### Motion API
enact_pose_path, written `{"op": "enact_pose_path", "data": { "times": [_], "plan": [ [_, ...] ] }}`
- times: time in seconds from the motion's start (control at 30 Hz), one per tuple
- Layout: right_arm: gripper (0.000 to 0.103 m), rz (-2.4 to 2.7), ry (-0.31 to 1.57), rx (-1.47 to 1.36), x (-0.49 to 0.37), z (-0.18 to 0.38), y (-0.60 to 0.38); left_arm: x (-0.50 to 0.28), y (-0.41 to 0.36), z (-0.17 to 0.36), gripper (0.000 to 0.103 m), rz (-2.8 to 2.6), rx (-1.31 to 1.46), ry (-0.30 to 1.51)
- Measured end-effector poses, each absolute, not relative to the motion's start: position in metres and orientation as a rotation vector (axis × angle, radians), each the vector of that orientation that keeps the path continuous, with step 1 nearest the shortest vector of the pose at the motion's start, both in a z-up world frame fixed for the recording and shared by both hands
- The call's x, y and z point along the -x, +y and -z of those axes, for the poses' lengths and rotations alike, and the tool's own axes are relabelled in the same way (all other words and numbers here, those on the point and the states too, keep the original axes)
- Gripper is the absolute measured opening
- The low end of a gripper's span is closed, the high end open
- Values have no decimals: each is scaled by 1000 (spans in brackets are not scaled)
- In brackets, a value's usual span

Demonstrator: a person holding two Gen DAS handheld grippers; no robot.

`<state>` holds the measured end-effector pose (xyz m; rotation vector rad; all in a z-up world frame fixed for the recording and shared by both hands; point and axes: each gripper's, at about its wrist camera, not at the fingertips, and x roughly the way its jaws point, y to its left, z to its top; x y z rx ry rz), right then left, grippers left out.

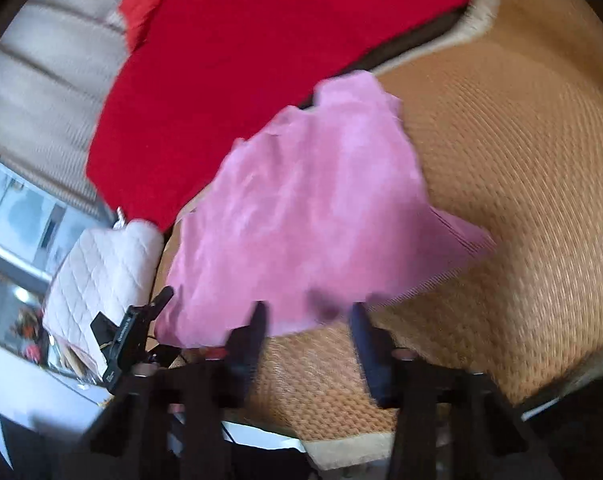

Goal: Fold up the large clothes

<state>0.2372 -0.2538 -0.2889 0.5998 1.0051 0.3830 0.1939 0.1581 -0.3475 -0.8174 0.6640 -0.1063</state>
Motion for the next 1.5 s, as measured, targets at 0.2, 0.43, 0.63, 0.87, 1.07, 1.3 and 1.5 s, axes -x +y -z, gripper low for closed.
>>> {"op": "enact_pose_path", "data": {
  "times": [0.2, 0.43, 0.63, 0.87, 1.07, 1.3, 1.5],
  "plan": [
    [36, -442, 985, -435, -312, 281, -186, -209, 161, 355, 58, 80, 850, 661],
    [36, -440, 1051, -357, -374, 299, -125, -219, 156, 358, 39, 117, 814, 660],
    [36, -457, 1117, -338, -391, 330, -123, -227, 140, 334, 26, 191, 721, 596],
    [37, -574, 1156, -457, -401, 336, -151, -220, 72, 263, 25, 360, 438, 486],
    [80, -655, 1115, -843, -415, 328, -237, -226, -19, 256, 24, 475, 206, 537],
    [96, -813, 1002, -910, -413, 298, -277, -243, -57, 290, 24, 471, 195, 616],
    [96, -837, 1130, -627, -424, 291, -206, -241, -71, 293, 24, 465, 163, 608]
  ]
}}
